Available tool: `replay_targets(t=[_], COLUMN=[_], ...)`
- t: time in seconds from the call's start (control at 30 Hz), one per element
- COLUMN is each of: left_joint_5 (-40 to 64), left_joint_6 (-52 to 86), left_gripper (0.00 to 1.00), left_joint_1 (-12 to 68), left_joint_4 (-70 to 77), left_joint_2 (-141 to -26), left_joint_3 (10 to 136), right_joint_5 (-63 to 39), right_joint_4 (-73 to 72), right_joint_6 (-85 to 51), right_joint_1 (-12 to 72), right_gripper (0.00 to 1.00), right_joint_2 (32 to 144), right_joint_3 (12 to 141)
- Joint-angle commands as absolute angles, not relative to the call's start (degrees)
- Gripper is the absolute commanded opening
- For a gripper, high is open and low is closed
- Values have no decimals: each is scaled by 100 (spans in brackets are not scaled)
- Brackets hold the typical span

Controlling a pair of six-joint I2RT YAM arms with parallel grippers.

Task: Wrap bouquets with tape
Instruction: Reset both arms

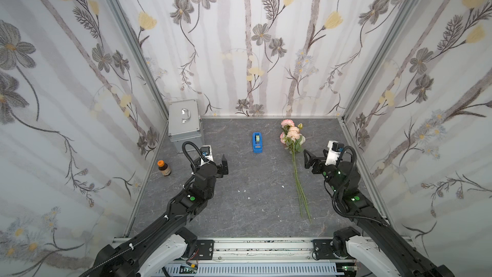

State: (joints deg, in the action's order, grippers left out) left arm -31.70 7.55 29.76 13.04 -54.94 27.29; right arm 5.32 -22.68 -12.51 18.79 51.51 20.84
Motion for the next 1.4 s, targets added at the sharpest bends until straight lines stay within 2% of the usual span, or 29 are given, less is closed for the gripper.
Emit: replay_targets(t=[0.0, 0.07, 0.17, 0.23, 0.37, 0.7, 0.83, 0.9, 1.37], left_joint_5=[-3482, -3446, -3086, -2318, -2183, -1706, -672, -172, -317], left_joint_6=[-60, -438, -36, 138, 30, -484, -5, 85, 75], left_gripper=[100, 100, 100, 100, 100, 100, 100, 100, 100], left_joint_1=[2461, 2219, 1689, 1258, 1098, 817, 223, -7, 35], left_joint_4=[2564, 3145, 3572, 3634, 3508, 4845, 4648, 5288, 5125], left_joint_2=[-6054, -6416, -6858, -7065, -7377, -8647, -8765, -9007, -8976], left_joint_3=[2611, 2473, 2325, 2243, 2276, 2372, 2455, 2251, 2274], right_joint_5=[1262, 1923, 2009, 1850, 1637, 706, 683, 686, 528], right_joint_4=[-4402, -4608, -4907, -5304, -6017, -7737, -7282, -7422, -7455], right_joint_6=[324, 434, 249, -119, -263, -456, -463, -453, -354], right_joint_1=[1873, 1736, 1157, 700, 313, -88, -105, -108, -97], right_gripper=[100, 100, 100, 100, 100, 100, 100, 100, 100], right_joint_2=[4749, 4915, 5541, 6110, 6959, 8621, 8628, 8638, 8640], right_joint_3=[1313, 1237, 1181, 1116, 963, 965, 1180, 1139, 1117])
